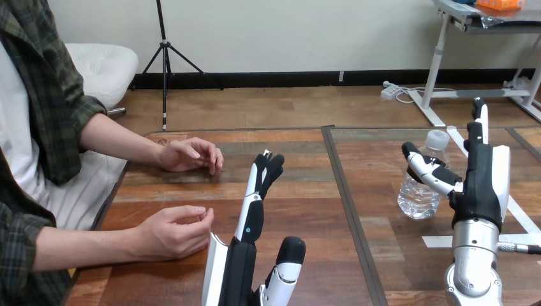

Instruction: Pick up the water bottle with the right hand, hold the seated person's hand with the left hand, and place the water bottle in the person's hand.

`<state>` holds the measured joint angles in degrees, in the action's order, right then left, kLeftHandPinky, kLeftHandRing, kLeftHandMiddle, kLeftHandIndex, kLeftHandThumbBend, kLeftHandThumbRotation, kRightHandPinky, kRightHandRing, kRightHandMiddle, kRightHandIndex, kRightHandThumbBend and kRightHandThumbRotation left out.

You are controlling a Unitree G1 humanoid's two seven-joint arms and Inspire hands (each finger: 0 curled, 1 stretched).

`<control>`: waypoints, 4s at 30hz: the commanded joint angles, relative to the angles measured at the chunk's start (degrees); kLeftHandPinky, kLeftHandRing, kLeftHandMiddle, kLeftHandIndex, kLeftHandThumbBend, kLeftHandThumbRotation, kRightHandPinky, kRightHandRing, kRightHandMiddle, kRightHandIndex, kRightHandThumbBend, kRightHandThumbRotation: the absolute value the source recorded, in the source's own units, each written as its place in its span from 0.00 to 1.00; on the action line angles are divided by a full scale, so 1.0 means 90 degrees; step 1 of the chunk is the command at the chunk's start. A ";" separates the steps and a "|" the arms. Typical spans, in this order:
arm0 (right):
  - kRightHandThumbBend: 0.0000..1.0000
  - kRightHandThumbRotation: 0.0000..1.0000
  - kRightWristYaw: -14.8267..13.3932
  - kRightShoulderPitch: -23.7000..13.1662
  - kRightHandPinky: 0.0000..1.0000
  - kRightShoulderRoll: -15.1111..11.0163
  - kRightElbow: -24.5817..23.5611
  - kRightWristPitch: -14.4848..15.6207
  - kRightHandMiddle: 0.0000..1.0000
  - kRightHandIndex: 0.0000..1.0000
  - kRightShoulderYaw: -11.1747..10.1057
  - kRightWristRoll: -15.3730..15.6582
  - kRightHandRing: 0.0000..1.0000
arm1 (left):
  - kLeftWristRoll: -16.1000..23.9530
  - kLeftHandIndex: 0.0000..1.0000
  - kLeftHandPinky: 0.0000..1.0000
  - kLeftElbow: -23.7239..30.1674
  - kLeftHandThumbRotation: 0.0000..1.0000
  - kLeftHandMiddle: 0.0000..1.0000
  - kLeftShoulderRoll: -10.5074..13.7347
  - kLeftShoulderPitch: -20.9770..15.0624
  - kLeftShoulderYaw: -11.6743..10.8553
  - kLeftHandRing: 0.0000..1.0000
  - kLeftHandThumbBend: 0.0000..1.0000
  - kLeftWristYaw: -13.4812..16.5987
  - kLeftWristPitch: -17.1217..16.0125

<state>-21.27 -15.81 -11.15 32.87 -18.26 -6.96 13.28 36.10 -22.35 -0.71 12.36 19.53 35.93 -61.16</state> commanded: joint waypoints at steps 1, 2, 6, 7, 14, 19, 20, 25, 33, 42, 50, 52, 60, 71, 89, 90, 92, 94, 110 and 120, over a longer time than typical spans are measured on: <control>0.65 0.00 0.0045 -0.0687 0.89 -0.0154 0.0135 0.0010 1.00 1.00 0.0071 0.0040 0.97 | -0.0032 0.98 0.92 0.0046 1.00 0.93 -0.0182 0.0003 -0.0023 0.91 0.45 0.0037 -0.0059; 0.65 0.00 0.0049 -0.0713 0.89 -0.0171 0.0183 0.0032 1.00 1.00 0.0082 0.0058 0.97 | -0.0042 0.98 0.92 0.0055 1.00 0.93 -0.0181 0.0010 -0.0018 0.91 0.45 0.0024 -0.0050; 0.66 0.00 0.0078 -0.0786 0.89 -0.0211 0.0313 0.0070 1.00 1.00 0.0108 0.0084 0.97 | -0.0062 0.99 0.92 0.0074 1.00 0.93 -0.0169 0.0023 -0.0007 0.91 0.45 -0.0012 -0.0033; 0.66 0.00 0.0084 -0.0798 0.89 -0.0217 0.0333 0.0076 0.99 0.99 0.0112 0.0087 0.97 | -0.0063 0.99 0.92 0.0076 1.00 0.93 -0.0167 0.0024 -0.0006 0.91 0.45 -0.0016 -0.0031; 0.67 0.00 0.0105 -0.0974 0.88 -0.0268 0.0687 0.0047 0.98 0.98 0.0121 0.0085 0.96 | 0.0011 0.99 0.91 0.0069 1.00 0.93 -0.0174 -0.0010 -0.0035 0.91 0.45 0.0048 -0.0038; 0.67 0.00 0.0114 -0.1072 0.87 -0.0315 0.0861 0.0089 0.96 0.97 0.0160 0.0128 0.94 | 0.0018 0.99 0.91 0.0051 1.00 0.93 -0.0173 -0.0007 -0.0029 0.91 0.44 0.0061 -0.0057; 0.67 0.00 0.0128 -0.1102 0.87 -0.0328 0.0912 0.0092 0.96 0.97 0.0172 0.0138 0.94 | -0.0020 0.99 0.91 0.0039 1.00 0.93 -0.0170 -0.0006 -0.0013 0.91 0.44 0.0036 -0.0075; 0.68 0.00 0.0168 -0.1227 0.87 -0.0369 0.1188 -0.0001 0.96 0.97 0.0177 0.0123 0.95 | -0.0114 0.99 0.91 0.0035 1.00 0.93 -0.0171 0.0007 0.0018 0.92 0.45 -0.0034 -0.0075; 0.69 0.00 0.0230 -0.1427 0.87 -0.0462 0.1619 -0.0067 0.96 0.96 0.0233 0.0084 0.95 | -0.0163 0.99 0.93 0.0029 1.00 0.94 -0.0172 0.0018 0.0018 0.92 0.45 -0.0094 -0.0104; 0.69 0.00 0.0261 -0.1642 0.88 -0.0566 0.2124 -0.0166 0.97 0.95 0.0324 0.0119 0.96 | -0.0091 0.99 0.92 0.0063 1.00 0.93 -0.0188 0.0026 -0.0020 0.92 0.46 -0.0047 -0.0069; 0.70 0.00 0.0305 -0.1865 0.90 -0.0632 0.2681 -0.0298 0.98 0.95 0.0362 0.0074 0.97 | -0.0037 0.99 0.92 0.0075 1.00 0.94 -0.0190 0.0017 -0.0044 0.92 0.46 -0.0007 -0.0061; 0.70 0.00 0.0318 -0.1908 0.90 -0.0641 0.2787 -0.0329 0.98 0.95 0.0362 0.0060 0.97 | -0.0031 0.99 0.92 0.0075 1.00 0.94 -0.0191 0.0014 -0.0045 0.91 0.46 0.0000 -0.0063; 0.71 0.00 0.0347 -0.2085 0.91 -0.0703 0.3248 -0.0451 0.98 0.95 0.0414 0.0102 0.98 | -0.0095 1.00 0.92 0.0093 1.00 0.94 -0.0191 0.0023 -0.0028 0.92 0.46 -0.0046 -0.0060; 0.70 0.00 0.0390 -0.2230 0.93 -0.0786 0.3670 -0.0580 0.98 0.95 0.0520 0.0146 0.99 | -0.0081 1.00 0.92 0.0112 1.00 0.94 -0.0204 0.0037 -0.0021 0.92 0.46 -0.0040 -0.0049; 0.72 0.07 0.0454 -0.2326 0.94 -0.0832 0.3999 -0.0588 0.98 0.95 0.0582 0.0147 0.99 | -0.0068 1.00 0.93 0.0116 1.00 0.94 -0.0223 0.0052 -0.0034 0.92 0.47 -0.0013 -0.0050; 0.72 0.07 0.0457 -0.2326 0.94 -0.0832 0.4009 -0.0596 0.98 0.95 0.0581 0.0141 0.99 | -0.0072 0.99 0.93 0.0120 1.00 0.94 -0.0224 0.0057 -0.0032 0.92 0.47 -0.0016 -0.0043; 0.72 0.07 0.0466 -0.2333 0.94 -0.0832 0.4039 -0.0604 0.98 0.94 0.0578 0.0125 0.99 | -0.0112 0.99 0.93 0.0114 1.00 0.94 -0.0226 0.0058 -0.0021 0.92 0.47 -0.0038 -0.0047; 0.72 0.08 0.0490 -0.2341 0.94 -0.0827 0.4061 -0.0615 0.98 0.94 0.0561 0.0093 0.99 | -0.0105 0.99 0.93 0.0114 1.00 0.94 -0.0222 0.0057 -0.0021 0.92 0.47 -0.0036 -0.0051; 0.73 0.08 0.0518 -0.2410 0.92 -0.0790 0.4198 -0.0674 0.95 0.92 0.0527 0.0003 0.95 | -0.0224 0.99 0.95 0.0122 1.00 0.94 -0.0240 0.0086 0.0007 0.92 0.48 -0.0121 -0.0033; 0.73 0.12 0.0441 -0.2463 0.89 -0.0730 0.4249 -0.0579 0.93 0.91 0.0521 -0.0018 0.91 | -0.0056 0.99 0.93 0.0136 1.00 0.93 -0.0236 0.0086 -0.0047 0.91 0.46 0.0009 -0.0008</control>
<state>-16.73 -32.26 -17.67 70.79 -22.65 -2.21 13.60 34.77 -22.35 -0.72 12.46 19.52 35.20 -61.30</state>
